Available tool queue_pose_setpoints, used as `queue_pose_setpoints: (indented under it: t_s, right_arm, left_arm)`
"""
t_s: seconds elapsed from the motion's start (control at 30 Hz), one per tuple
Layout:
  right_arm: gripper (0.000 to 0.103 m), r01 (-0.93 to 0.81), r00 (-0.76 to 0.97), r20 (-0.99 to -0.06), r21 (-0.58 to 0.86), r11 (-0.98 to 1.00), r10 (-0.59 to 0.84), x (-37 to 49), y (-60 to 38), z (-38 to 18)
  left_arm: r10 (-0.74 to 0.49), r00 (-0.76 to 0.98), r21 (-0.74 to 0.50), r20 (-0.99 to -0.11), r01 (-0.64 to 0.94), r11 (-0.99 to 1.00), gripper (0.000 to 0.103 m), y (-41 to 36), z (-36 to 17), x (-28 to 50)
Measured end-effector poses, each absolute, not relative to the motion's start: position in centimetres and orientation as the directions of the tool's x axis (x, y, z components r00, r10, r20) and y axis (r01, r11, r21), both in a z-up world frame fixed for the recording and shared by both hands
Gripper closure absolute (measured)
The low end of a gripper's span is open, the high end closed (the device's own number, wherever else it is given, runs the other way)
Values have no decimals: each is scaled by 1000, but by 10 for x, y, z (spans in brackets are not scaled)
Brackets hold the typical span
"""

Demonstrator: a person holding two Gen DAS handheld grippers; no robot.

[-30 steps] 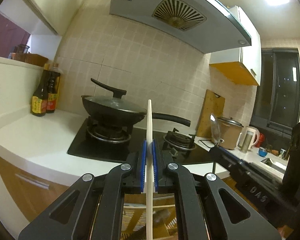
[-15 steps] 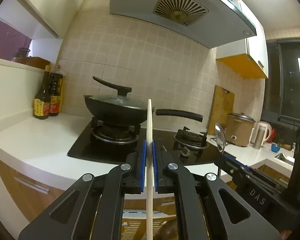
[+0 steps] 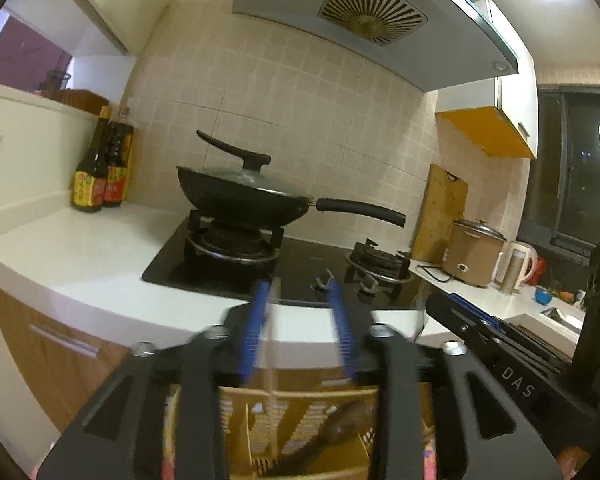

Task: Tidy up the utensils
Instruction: 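Open the right tool into the basket while the left tool releases the chopstick inside, then grasp a clear spoon with the right tool while the left tool grasps a wooden chopstick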

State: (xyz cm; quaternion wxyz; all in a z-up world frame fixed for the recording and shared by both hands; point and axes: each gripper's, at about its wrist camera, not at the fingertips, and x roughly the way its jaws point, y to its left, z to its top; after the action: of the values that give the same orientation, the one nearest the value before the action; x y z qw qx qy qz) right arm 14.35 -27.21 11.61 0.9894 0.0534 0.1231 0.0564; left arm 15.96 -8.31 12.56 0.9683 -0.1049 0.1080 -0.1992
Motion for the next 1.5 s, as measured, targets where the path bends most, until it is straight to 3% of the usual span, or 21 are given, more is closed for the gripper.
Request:
queue_pose_setpoints:
  t_s: [0.1, 0.17, 0.27, 0.43, 0.57, 0.83, 1.1, 1.3, 1.4, 1.5]
  right_arm:
    - [79, -109, 963, -232, 131, 985, 137, 127, -273, 123]
    - [75, -113, 963, -229, 132, 985, 142, 117, -272, 129]
    - [55, -132, 965, -208, 128, 983, 157, 97, -268, 144]
    - [53, -174, 968, -164, 98, 980, 188, 50, -258, 164]
    - [47, -177, 965, -184, 63, 982, 186, 20, -251, 164]
    - [47, -134, 902, -397, 121, 984, 171, -18, -252, 115]
    - [47, -35, 703, -682, 248, 968, 201, -35, -265, 22]
    - [48, 0, 568, -797, 252, 968, 207, -46, -256, -21]
    - [60, 7, 538, -817, 249, 968, 206, -51, -251, -31]
    - [66, 31, 525, -836, 205, 978, 158, -57, -244, -41]
  left_arm:
    - [-432, 883, -240, -181, 387, 891, 54, -78, 127, 146]
    - [-449, 876, -243, -175, 404, 882, 41, -71, 127, 133]
    - [-456, 871, -251, -182, 408, 878, 41, -64, 128, 119]
    - [-476, 862, -266, -172, 425, 866, 37, -48, 136, 88]
    - [-498, 847, -256, -188, 447, 857, 35, -42, 139, 62]
    - [-514, 809, -239, -283, 460, 855, 35, -44, 117, 13]
    - [-517, 721, -307, -461, 418, 855, 36, -39, 62, -4]
    - [-508, 626, -366, -591, 354, 861, 38, -34, 23, -1]
    - [-481, 569, -351, -666, 330, 876, 41, -41, 6, 2]
    - [-467, 505, -344, -725, 322, 882, 45, -50, -11, 3]
